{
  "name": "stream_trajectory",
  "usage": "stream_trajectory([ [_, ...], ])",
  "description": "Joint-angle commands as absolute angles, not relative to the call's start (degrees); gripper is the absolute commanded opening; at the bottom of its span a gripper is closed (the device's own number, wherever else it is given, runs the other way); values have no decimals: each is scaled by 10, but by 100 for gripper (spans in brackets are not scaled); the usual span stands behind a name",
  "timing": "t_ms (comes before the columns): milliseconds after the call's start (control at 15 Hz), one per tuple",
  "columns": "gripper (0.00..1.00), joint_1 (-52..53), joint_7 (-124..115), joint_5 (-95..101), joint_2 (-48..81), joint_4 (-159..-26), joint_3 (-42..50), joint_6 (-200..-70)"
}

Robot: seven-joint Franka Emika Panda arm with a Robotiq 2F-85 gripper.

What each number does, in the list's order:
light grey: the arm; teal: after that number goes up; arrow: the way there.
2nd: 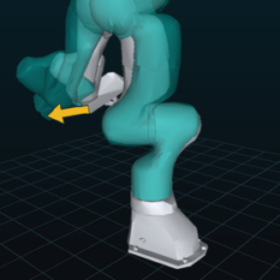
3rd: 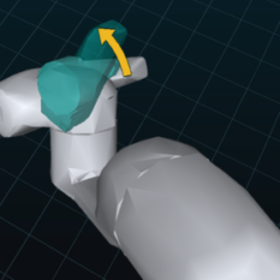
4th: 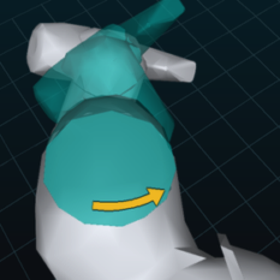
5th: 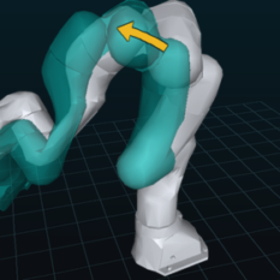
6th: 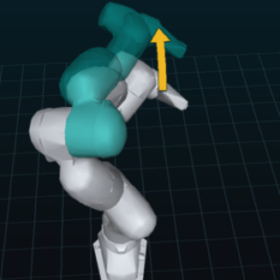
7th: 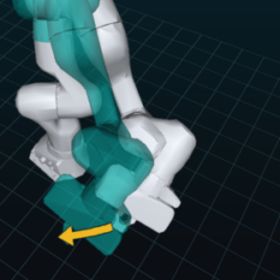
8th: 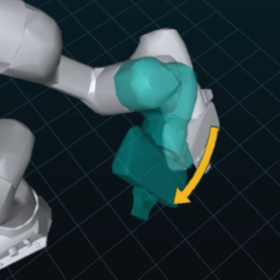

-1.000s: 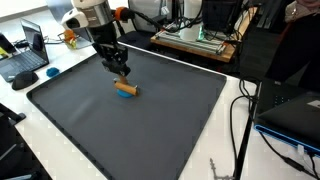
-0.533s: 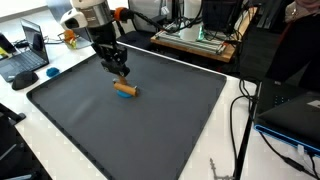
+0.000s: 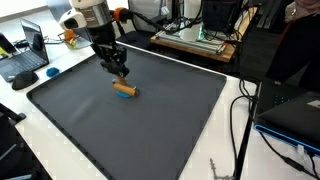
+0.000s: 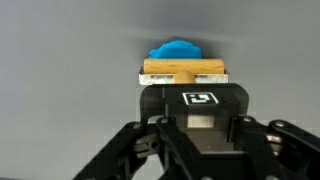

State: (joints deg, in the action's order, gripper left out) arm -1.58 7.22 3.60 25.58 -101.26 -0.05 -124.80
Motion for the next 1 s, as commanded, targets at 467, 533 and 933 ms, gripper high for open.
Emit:
stream_trajectory([
  [467,21,-22,86,32,308,-980,-2,-1293],
  [533,21,-22,86,33,308,-980,-2,-1293],
  [933,21,-22,86,33,312,-975,-2,-1293],
])
